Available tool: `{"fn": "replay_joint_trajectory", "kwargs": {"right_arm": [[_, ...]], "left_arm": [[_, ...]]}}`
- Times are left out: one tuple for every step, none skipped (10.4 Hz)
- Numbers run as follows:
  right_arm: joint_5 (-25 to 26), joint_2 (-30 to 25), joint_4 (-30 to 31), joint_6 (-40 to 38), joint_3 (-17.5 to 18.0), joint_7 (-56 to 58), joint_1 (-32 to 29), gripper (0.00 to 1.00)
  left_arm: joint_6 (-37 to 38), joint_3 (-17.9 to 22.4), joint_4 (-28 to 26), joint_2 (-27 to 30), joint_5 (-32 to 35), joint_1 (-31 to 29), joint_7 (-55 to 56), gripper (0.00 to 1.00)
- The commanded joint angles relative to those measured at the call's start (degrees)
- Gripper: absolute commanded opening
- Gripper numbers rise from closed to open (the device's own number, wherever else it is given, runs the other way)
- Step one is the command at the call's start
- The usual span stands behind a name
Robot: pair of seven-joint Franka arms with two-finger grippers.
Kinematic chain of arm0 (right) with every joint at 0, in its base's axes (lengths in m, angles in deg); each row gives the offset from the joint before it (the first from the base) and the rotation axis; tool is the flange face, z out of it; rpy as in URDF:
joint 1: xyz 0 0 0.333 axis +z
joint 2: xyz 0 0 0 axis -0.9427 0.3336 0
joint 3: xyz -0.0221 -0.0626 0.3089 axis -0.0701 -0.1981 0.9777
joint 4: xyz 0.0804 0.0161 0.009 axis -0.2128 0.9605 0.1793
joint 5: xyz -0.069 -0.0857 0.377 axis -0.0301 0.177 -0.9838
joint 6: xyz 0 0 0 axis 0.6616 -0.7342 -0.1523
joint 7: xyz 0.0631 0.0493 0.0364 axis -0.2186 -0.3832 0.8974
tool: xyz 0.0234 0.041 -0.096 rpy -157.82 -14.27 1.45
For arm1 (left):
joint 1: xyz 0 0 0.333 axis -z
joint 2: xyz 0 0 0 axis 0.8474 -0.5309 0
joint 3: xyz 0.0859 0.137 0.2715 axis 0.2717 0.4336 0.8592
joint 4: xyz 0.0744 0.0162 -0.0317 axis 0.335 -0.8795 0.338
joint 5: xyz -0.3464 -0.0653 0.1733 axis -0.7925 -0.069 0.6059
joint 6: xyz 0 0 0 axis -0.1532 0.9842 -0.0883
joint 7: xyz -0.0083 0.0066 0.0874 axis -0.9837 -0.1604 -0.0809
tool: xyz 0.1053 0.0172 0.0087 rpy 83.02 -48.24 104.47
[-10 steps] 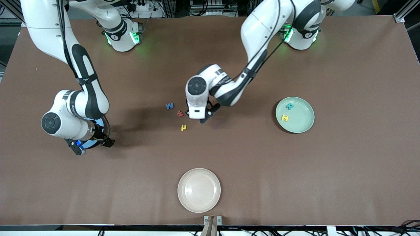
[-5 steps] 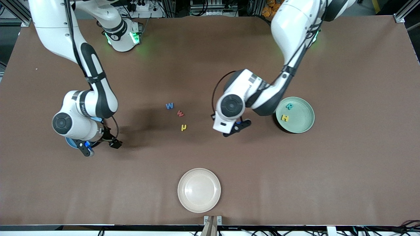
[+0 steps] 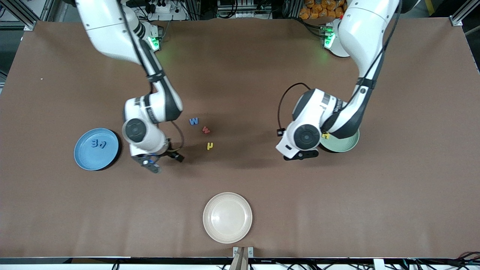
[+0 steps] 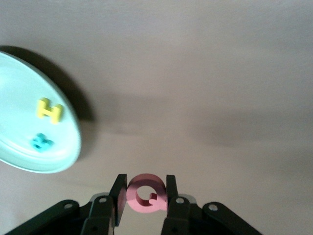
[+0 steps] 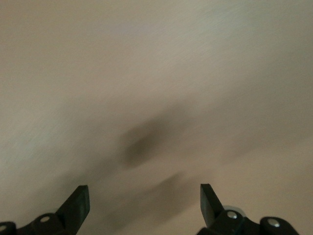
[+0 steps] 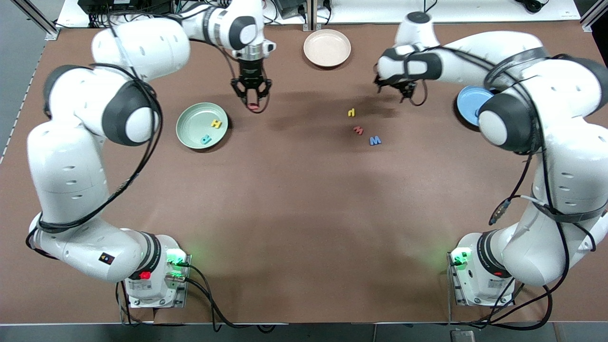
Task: Sort upper and lower case letters into plates
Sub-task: 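Carry the Q to the green plate while the right gripper reaches n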
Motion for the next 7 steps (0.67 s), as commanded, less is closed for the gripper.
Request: {"fn": "replay_joint_trajectory", "kwargs": {"right_arm": [[-0.33, 2.99, -1.46, 4.21, -0.72, 0.14, 4.12, 1.0], [0.11, 3.26, -1.72, 5.19, -0.72, 0.31, 4.92, 1.0], [0.55, 3.26, -2.77, 5.02, -0.72, 2.05, 5.36, 1.0], [0.64, 3.26, -3.21, 4.93, -0.72, 4.59, 5.71, 1.0], [0.73, 3.35, -3.48, 4.67, -0.72, 6.45, 6.15, 1.0], [0.64, 3.35, -3.57, 4.67, -0.72, 7.07, 6.16, 1.0], [0.64, 3.61, -3.57, 4.67, -0.63, 7.52, 6.85, 1.0]], "left_arm": [[-3.5, -0.32, -11.94, 8.26, 1.88, -4.4, -10.45, 0.0], [-4.65, -0.32, -15.11, 9.85, 1.89, -6.42, -14.76, 0.0], [-6.57, -0.32, -19.32, 12.13, 1.89, -9.31, -19.5, 0.0], [-9.55, -0.32, -24.06, 14.41, 1.89, -11.0, -22.6, 0.0], [-12.8, -0.24, -28.11, 16.26, 1.97, -13.1, -26.46, 0.0], [-15.71, -0.32, -30.94, 16.89, 2.24, -15.64, -31.37, 0.0], [-18.61, -0.24, -33.4, 17.33, 2.24, -17.06, -34.11, 0.0]]}}
